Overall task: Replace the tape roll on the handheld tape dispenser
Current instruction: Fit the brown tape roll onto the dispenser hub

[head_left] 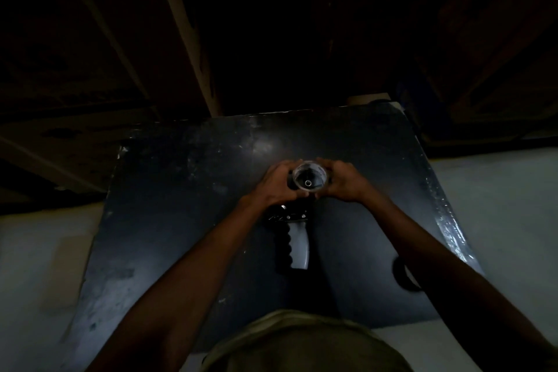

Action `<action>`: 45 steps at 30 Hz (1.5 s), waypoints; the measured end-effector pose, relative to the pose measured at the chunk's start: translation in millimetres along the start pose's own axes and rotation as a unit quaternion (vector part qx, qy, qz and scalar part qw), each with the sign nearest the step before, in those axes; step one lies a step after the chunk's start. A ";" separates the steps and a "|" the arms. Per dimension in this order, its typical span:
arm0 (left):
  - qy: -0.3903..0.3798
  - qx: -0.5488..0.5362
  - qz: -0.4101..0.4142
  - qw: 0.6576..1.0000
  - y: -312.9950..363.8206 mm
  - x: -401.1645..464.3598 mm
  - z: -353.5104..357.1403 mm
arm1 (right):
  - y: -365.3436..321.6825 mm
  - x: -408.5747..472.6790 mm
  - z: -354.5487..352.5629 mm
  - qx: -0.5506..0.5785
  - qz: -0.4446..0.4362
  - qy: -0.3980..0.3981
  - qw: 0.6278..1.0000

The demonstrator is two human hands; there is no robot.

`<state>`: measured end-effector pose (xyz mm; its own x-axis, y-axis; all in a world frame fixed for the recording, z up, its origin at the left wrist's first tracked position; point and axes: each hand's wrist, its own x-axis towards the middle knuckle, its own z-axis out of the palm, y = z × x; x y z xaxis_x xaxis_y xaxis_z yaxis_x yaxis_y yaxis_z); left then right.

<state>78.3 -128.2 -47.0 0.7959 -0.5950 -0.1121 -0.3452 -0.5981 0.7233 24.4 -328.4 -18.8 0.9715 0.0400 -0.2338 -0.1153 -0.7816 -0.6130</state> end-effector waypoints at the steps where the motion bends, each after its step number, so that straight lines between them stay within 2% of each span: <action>1: -0.003 -0.001 -0.003 1.000 -2.8 1.2 0.7 | -0.3 -0.4 -0.8 -0.007 0.006 0.004 1.000; 4: -0.012 -0.006 -0.017 1.000 -6.3 3.8 3.6 | 4.4 1.5 3.6 -0.019 0.031 0.008 0.999; 9: -0.015 0.001 -0.029 0.999 -11.5 8.4 6.2 | 1.3 6.4 2.0 -0.047 0.022 0.022 0.998; 16: -0.018 0.025 -0.042 0.999 -23.9 13.1 13.4 | -6.8 18.0 5.8 -0.125 0.050 -0.010 0.991; 23: -0.033 0.047 -0.050 0.997 -59.2 40.4 36.9 | 0.7 18.6 6.0 -0.099 0.062 -0.008 0.993; 30: -0.040 0.086 -0.032 0.995 -33.4 35.5 22.5 | 12.2 23.2 15.7 -0.073 0.076 -0.006 0.994; 35: -0.044 0.104 -0.065 0.991 -76.3 50.7 50.2 | 11.3 24.5 16.5 -0.065 0.083 -0.003 0.994; 39: -0.039 0.113 -0.067 0.991 -85.5 55.7 57.4 | 16.6 22.7 19.9 -0.056 0.087 0.001 0.995; 42: -0.043 0.118 -0.078 0.989 -66.6 48.0 44.3 | 17.6 23.5 21.4 -0.053 0.089 -0.005 0.995; 45: -0.056 0.124 -0.054 0.989 -44.1 42.7 31.3 | 31.2 26.5 30.3 -0.032 0.099 0.001 0.995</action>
<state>111.9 -144.1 -105.0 0.7796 -0.5682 -0.2632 -0.3840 -0.7658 0.5158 40.2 -332.8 -67.1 0.9313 -0.1195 -0.3441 -0.2911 -0.8121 -0.5056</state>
